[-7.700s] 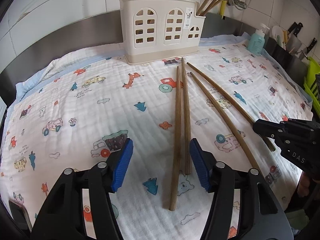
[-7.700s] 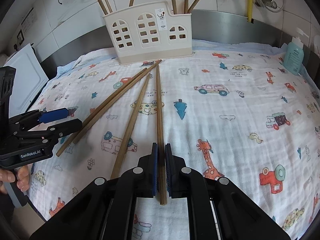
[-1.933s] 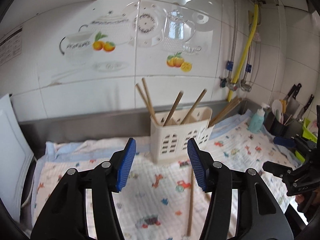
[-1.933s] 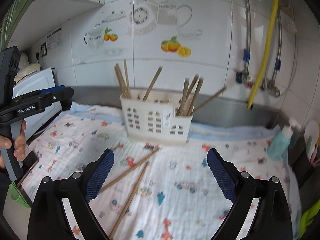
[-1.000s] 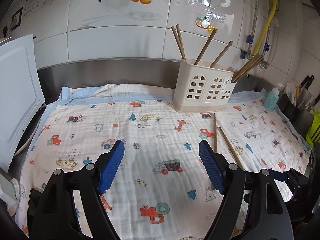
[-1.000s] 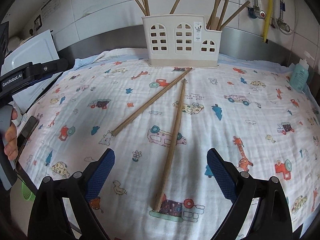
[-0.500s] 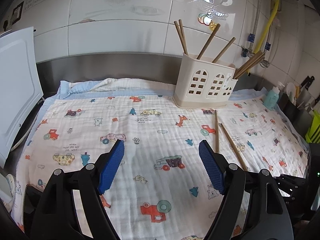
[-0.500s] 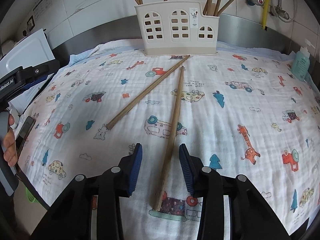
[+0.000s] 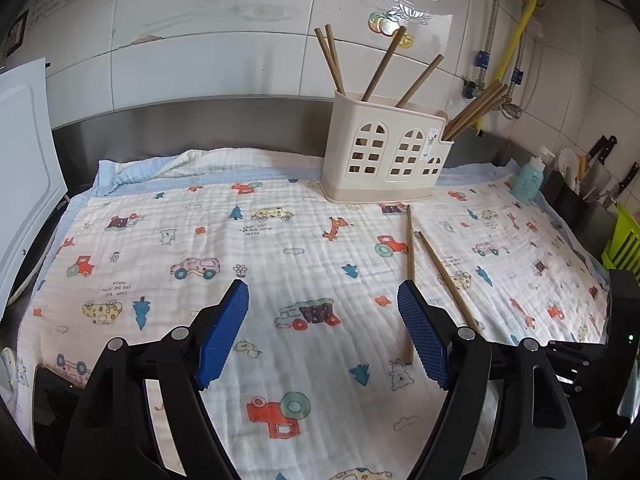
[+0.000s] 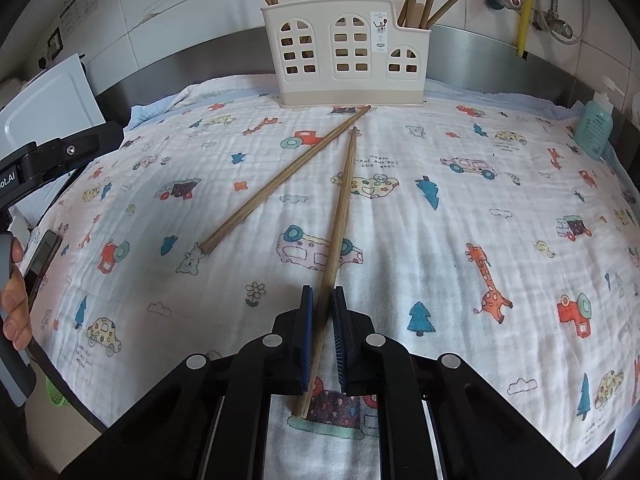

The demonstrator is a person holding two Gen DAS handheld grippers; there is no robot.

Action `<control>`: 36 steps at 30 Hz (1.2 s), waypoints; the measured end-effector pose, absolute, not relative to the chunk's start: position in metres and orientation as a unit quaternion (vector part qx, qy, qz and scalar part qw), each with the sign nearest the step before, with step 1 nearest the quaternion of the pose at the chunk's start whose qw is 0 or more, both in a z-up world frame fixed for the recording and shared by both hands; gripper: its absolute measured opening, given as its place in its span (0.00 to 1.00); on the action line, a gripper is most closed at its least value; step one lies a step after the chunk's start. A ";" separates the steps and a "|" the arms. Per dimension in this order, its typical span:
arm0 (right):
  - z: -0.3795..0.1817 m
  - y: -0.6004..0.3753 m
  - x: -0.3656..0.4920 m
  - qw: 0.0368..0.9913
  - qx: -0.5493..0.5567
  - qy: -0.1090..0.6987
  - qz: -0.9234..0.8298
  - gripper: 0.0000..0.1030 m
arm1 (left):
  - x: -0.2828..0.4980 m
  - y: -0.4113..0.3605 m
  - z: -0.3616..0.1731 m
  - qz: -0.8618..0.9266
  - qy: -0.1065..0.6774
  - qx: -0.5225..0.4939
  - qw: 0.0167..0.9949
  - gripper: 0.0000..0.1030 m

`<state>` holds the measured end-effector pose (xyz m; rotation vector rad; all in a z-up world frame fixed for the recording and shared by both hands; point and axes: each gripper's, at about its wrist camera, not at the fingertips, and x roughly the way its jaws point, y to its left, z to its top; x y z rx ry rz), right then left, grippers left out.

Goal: Organize utensils
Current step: 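Close the right gripper on a chopstick while the left gripper closes on another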

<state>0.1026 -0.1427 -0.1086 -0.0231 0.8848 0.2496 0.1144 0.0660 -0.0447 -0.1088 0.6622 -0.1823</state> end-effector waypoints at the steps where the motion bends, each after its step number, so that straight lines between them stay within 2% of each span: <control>1: -0.109 -0.143 0.103 0.896 -0.009 0.427 0.121 0.09 | 0.114 0.063 -0.045 -0.092 0.326 -0.051 0.940 0.75; 11: -0.098 -0.161 0.096 0.906 0.005 0.406 0.120 0.07 | 0.110 0.026 -0.056 -0.137 0.343 -0.033 0.929 0.74; 21: -0.057 -0.186 0.086 0.929 0.003 0.347 0.127 0.07 | 0.124 -0.009 -0.068 -0.165 0.368 -0.009 0.915 0.72; 24: -0.046 -0.194 0.086 0.935 0.004 0.332 0.129 0.07 | 0.132 -0.015 -0.072 -0.168 0.381 -0.008 0.909 0.58; 26: -0.040 -0.199 0.087 0.938 0.005 0.322 0.130 0.07 | 0.138 -0.017 -0.075 -0.166 0.387 -0.011 0.907 0.58; 28: -0.035 -0.204 0.087 0.940 0.006 0.315 0.131 0.07 | 0.143 -0.019 -0.079 -0.167 0.395 -0.016 0.903 0.47; 29: -0.033 -0.207 0.088 0.941 0.006 0.312 0.131 0.07 | 0.145 -0.020 -0.082 -0.167 0.399 -0.017 0.902 0.46; 31: -0.030 -0.211 0.090 0.942 0.006 0.307 0.134 0.07 | 0.150 -0.024 -0.086 -0.168 0.405 -0.015 0.899 0.34; 36: -0.026 -0.217 0.094 0.944 0.009 0.300 0.137 0.07 | 0.159 -0.028 -0.095 -0.165 0.417 -0.011 0.894 0.26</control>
